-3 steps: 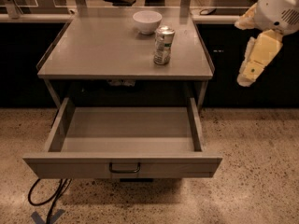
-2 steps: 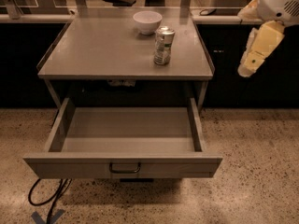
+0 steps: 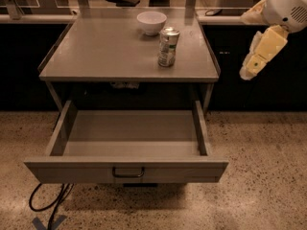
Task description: Place 7up can into top drawer
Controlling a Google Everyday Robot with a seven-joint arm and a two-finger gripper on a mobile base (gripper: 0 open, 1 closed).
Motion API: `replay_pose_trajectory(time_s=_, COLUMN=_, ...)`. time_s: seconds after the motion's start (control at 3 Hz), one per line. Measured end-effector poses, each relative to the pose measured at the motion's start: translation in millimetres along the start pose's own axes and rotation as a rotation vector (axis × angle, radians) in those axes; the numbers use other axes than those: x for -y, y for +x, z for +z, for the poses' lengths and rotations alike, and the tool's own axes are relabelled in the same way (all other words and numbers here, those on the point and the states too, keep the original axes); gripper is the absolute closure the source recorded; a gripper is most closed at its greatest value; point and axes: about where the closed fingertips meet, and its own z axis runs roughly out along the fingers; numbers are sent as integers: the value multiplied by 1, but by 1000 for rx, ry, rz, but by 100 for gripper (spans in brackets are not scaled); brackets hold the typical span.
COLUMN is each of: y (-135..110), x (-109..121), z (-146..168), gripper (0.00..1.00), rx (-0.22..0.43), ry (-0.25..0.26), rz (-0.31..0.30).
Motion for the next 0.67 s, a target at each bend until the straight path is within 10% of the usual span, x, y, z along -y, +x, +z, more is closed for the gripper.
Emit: replay_pose_trajectory(time_s=0.67, y=7, x=87, z=25, gripper=0, rx=683, ry=137, rz=100)
